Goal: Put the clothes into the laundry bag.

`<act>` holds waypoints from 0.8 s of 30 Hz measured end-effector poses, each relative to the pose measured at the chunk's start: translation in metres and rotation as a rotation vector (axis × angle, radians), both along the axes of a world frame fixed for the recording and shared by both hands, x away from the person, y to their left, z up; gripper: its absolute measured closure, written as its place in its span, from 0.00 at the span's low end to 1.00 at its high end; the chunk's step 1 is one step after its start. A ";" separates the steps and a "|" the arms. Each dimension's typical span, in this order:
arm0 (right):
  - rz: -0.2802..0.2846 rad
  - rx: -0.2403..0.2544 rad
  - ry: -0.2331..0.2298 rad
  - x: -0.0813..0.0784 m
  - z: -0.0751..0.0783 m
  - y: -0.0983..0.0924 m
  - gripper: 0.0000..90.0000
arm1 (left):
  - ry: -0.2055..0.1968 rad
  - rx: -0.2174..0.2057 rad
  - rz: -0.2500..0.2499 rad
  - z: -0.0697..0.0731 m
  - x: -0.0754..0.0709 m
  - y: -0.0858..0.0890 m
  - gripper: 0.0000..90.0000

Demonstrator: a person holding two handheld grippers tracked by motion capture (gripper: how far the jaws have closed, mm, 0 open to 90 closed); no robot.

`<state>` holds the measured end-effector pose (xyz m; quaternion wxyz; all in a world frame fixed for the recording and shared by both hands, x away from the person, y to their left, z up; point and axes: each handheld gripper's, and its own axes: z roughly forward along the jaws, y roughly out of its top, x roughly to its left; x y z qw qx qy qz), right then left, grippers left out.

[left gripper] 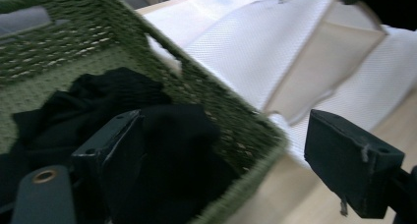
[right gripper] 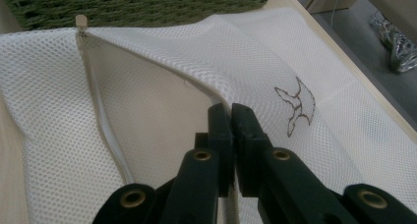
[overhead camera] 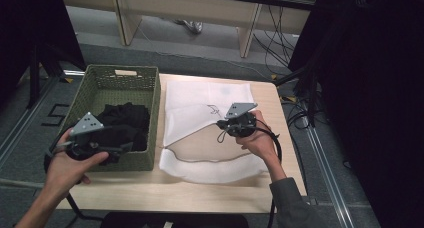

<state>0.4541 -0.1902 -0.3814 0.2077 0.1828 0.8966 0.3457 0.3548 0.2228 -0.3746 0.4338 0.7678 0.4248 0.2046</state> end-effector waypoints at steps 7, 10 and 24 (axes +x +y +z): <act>0.010 -0.004 0.009 0.000 0.000 0.001 0.98 | 0.064 0.052 -0.016 -0.001 0.032 0.013 0.16; 0.021 -0.007 -0.001 0.000 -0.001 0.002 0.98 | 0.107 0.084 -0.020 -0.005 0.045 0.018 0.16; 0.017 -0.015 0.014 0.000 -0.006 0.004 0.98 | 0.204 0.082 -0.001 -0.030 0.098 0.024 0.16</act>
